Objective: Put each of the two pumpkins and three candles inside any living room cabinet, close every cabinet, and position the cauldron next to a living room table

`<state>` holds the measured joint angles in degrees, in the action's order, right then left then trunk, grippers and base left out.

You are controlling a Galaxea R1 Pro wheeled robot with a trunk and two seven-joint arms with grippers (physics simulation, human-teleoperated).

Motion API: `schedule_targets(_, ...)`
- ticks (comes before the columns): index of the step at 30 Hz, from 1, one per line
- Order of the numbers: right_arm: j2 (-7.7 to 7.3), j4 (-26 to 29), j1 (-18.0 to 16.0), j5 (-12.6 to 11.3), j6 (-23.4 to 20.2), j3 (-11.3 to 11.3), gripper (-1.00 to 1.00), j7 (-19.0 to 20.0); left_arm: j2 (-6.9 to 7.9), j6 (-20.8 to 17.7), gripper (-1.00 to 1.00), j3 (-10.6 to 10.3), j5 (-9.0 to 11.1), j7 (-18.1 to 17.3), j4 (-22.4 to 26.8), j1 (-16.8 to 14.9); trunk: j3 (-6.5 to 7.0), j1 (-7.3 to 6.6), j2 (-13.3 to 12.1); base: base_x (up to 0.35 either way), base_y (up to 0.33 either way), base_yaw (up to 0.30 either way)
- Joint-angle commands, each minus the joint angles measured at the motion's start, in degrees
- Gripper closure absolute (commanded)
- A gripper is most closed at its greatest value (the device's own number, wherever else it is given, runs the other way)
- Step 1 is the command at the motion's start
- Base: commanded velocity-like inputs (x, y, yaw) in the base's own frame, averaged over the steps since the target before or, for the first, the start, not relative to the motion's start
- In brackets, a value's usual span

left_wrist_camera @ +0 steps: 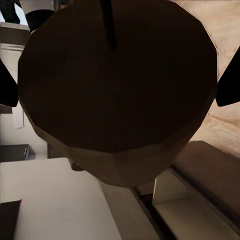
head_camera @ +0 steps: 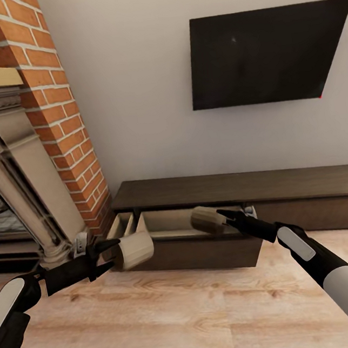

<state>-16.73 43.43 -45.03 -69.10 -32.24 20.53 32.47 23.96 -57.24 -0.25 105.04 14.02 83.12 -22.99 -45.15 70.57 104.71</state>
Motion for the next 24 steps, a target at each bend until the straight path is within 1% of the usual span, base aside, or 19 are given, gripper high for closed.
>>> schedule_targets(1, -0.06, 0.00, -0.06, -0.72, -0.26, 0.17, 1.00, 0.05, 0.03, 0.02, 1.00, -0.02, 1.22, 0.57, 0.08, -0.04, -0.05, 0.02, 0.03, 0.242, -0.208, 0.000)
schedule_targets(19, 0.03, 0.08, -0.06, -0.49, -0.23, 0.22, 1.00, -0.01, 0.04, 0.02, 1.00, 0.09, 1.22, 0.57, -0.13, -0.03, -0.05, 0.02, 0.03, 0.243, -0.206, 0.000)
schedule_targets(24, 0.03, 0.08, -0.06, -0.37, -0.28, 0.22, 1.00, -0.03, 0.04, 0.02, 1.00, 0.15, 1.22, 0.57, -0.22, -0.03, -0.05, 0.02, 0.03, 0.304, -0.063, 0.000)
